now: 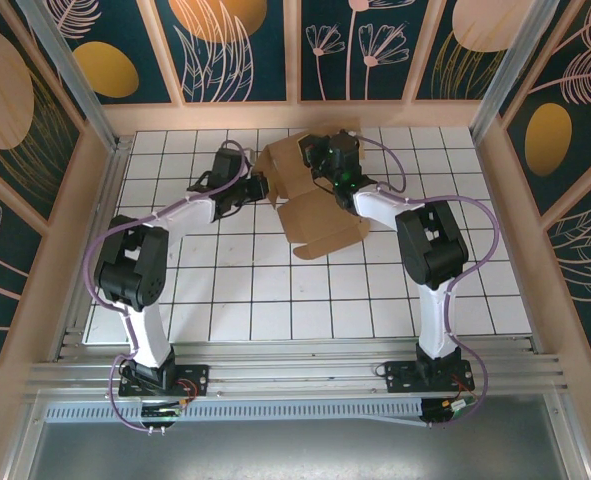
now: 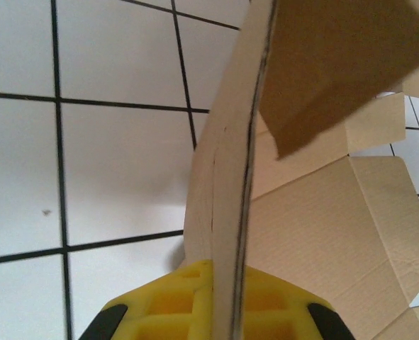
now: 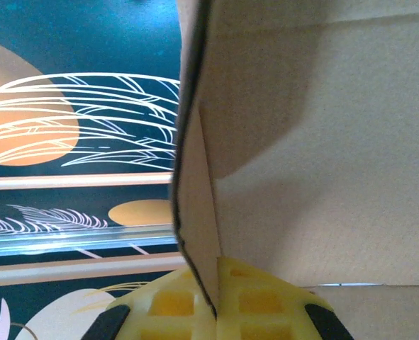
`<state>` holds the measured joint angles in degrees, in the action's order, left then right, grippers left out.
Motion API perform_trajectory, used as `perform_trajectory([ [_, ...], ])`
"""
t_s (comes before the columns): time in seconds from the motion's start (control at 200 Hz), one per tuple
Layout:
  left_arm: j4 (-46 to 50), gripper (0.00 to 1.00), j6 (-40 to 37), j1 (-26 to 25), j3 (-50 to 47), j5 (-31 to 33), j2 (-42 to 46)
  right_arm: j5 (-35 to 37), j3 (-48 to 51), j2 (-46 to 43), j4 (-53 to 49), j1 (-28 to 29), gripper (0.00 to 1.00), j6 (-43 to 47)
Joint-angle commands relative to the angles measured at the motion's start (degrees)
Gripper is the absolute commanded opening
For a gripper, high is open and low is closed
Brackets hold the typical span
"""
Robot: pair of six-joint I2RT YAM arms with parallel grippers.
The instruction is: Fold the paper box
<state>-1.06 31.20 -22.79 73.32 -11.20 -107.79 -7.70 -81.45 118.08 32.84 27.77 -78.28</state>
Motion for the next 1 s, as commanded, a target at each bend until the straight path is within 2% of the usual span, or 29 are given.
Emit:
perform_trajectory([
  [0.0,-7.49,0.0,4.97,-2.6,-0.8,2.91,4.38,-0.06,1.95,-1.49,1.31,1.67,0.0,0.45],
  [0.22,-12.88,0.0,6.07,-8.51,-2.62,9.28,1.67,-0.21,4.58,-0.7,5.56,2.2,0.0,-1.64],
  [0.42,-10.37,0.0,1.9,-8.94,2.83,17.67,-5.69,0.38,9.26,-2.94,7.26,2.25,0.03,-1.9],
  [0.516,-11.95,0.0,-0.83,-8.9,4.55,16.14,-7.86,0.91,11.47,-4.4,7.74,2.16,0.03,-1.51],
  [0.706,-17.52,0.3,-5.52,-8.94,3.52,5.93,-9.1,1.17,13.31,-5.66,7.52,1.76,0.03,-0.95],
  [0.801,-16.21,0.44,-7.77,-8.94,3.07,6.5,-8.18,1.69,13.49,-6.09,6.48,1.5,0.03,-0.02],
  [0.996,-14.45,0.61,-12.16,-8.81,-0.5,9.4,-2.09,3.53,13.86,-7.31,3.13,0.38,0.03,2.31],
])
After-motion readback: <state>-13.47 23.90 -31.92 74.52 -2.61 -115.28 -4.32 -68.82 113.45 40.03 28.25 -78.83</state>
